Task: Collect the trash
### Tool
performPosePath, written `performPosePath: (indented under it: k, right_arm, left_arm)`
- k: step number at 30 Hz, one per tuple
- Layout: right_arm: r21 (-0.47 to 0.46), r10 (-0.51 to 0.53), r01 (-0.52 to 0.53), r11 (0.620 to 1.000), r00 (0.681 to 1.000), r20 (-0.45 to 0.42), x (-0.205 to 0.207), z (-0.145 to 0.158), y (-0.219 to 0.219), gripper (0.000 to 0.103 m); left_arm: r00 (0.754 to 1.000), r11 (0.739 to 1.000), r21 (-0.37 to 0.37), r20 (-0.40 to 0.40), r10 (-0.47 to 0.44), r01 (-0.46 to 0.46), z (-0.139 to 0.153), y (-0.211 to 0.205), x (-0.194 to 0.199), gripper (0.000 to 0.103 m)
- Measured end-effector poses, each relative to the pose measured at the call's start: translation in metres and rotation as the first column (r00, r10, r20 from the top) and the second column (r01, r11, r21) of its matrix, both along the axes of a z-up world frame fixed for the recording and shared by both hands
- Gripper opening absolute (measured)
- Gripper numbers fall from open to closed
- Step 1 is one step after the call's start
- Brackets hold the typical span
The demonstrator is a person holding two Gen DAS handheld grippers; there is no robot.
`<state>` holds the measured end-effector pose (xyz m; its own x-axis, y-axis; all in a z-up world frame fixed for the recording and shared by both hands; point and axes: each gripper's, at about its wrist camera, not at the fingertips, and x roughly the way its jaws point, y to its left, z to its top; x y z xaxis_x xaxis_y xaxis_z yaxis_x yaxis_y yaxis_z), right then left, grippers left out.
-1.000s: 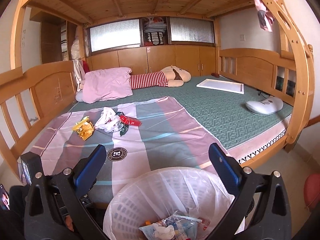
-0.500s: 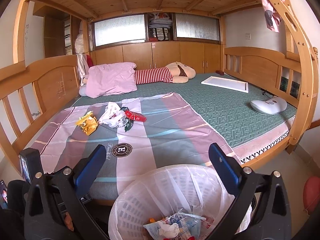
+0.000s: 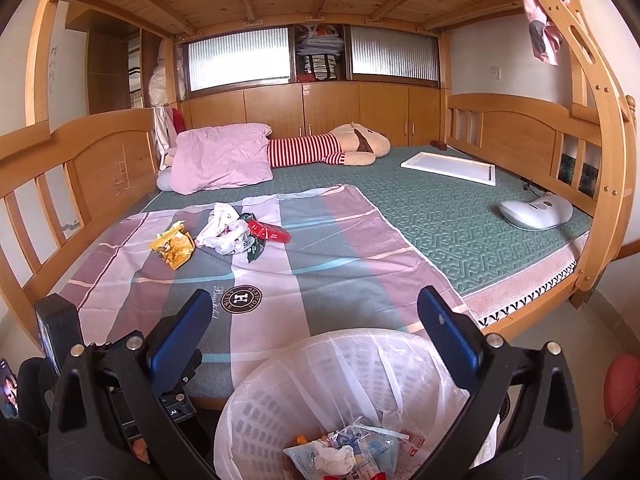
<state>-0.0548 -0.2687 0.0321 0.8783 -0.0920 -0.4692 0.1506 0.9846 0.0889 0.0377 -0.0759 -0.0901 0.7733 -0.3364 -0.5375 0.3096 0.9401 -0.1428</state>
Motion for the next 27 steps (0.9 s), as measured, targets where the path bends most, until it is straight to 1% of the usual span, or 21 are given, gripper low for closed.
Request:
performPosePath:
  k: [2,3,5,8,10,11,13,14,16,17,19,20,21,22,23,24,25,26,27]
  right_arm:
    - [0.016,-0.006,0.006,1.000,1.000,-0.005,0.004,0.000,-0.004,0.100]
    - [0.022,-0.007,0.008,1.000,1.000,-0.007,0.006,0.001,-0.005,0.100]
    - [0.029,-0.008,0.008,1.000,1.000,-0.006,0.014,0.004,-0.007,0.100]
    - [0.037,-0.010,0.011,0.999,1.000,-0.015,0.033,0.007,-0.008,0.100]
    - [0.056,0.010,-0.007,0.998,0.998,-0.054,0.057,0.006,-0.007,0.100]
    - [0.078,0.036,-0.029,0.997,0.996,-0.084,0.077,0.004,-0.004,0.100]
    - [0.102,0.070,-0.059,0.993,0.991,-0.113,0.105,0.001,0.005,0.099]
    - [0.109,0.090,-0.077,0.991,0.988,-0.124,0.125,-0.002,0.013,0.098]
    - [0.118,0.144,-0.128,0.985,0.979,-0.142,0.164,-0.009,0.033,0.092]
    - [0.130,0.185,-0.166,0.978,0.970,-0.156,0.194,-0.016,0.052,0.090]
    - [0.152,0.232,-0.206,0.967,0.956,-0.181,0.235,-0.027,0.078,0.086]
    - [0.156,0.262,-0.233,0.960,0.944,-0.202,0.268,-0.036,0.102,0.086]
    - [0.151,0.284,-0.256,0.955,0.935,-0.212,0.291,-0.043,0.119,0.086]
    - [0.141,0.318,-0.292,0.946,0.921,-0.226,0.319,-0.052,0.141,0.086]
    - [0.130,0.337,-0.314,0.941,0.910,-0.241,0.344,-0.060,0.162,0.086]
    - [0.119,0.350,-0.330,0.937,0.902,-0.252,0.362,-0.065,0.178,0.086]
    - [0.111,0.368,-0.351,0.930,0.889,-0.272,0.389,-0.076,0.201,0.086]
    - [0.106,0.380,-0.365,0.925,0.878,-0.290,0.411,-0.085,0.219,0.087]
    - [0.088,0.381,-0.373,0.924,0.872,-0.307,0.428,-0.094,0.234,0.087]
  left_arm:
    - [1.000,1.000,-0.007,-0.012,0.018,-0.018,0.000,0.004,0.004,0.099]
    - [1.000,1.000,-0.020,-0.017,0.013,-0.013,0.002,0.007,0.006,0.099]
    - [1.000,1.000,-0.014,0.004,0.000,0.000,0.014,0.015,0.015,0.099]
    - [0.995,0.996,0.068,0.084,0.059,-0.065,0.045,0.035,0.041,0.099]
    - [0.990,0.986,0.127,0.110,0.090,-0.104,0.061,0.049,0.067,0.099]
    - [0.988,0.981,0.152,0.117,0.105,-0.122,0.066,0.056,0.078,0.099]
    - [0.980,0.953,0.241,0.118,0.160,-0.184,0.073,0.076,0.115,0.099]
    - [0.976,0.941,0.268,0.117,0.182,-0.208,0.073,0.083,0.128,0.099]
    - [0.962,0.910,0.313,0.102,0.254,-0.273,0.067,0.108,0.158,0.099]
    - [0.952,0.900,0.311,0.080,0.294,-0.304,0.060,0.125,0.171,0.099]
    - [0.936,0.903,0.251,0.039,0.350,-0.348,0.044,0.159,0.183,0.099]
    - [0.910,0.893,0.210,-0.030,0.413,-0.398,0.028,0.185,0.191,0.099]
    - [0.857,0.858,0.212,-0.129,0.499,-0.467,0.019,0.203,0.198,0.099]
    - [0.794,0.817,0.202,-0.201,0.574,-0.540,0.012,0.220,0.201,0.099]
    - [0.728,0.773,0.149,-0.264,0.632,-0.616,0.005,0.241,0.201,0.099]
    - [0.691,0.745,0.080,-0.319,0.649,-0.662,0.001,0.259,0.199,0.099]
    - [0.660,0.722,0.041,-0.373,0.652,-0.690,-0.002,0.272,0.201,0.099]
    - [0.638,0.706,0.027,-0.405,0.655,-0.708,-0.003,0.280,0.202,0.099]
    - [0.628,0.699,0.023,-0.417,0.657,-0.715,-0.004,0.283,0.202,0.099]
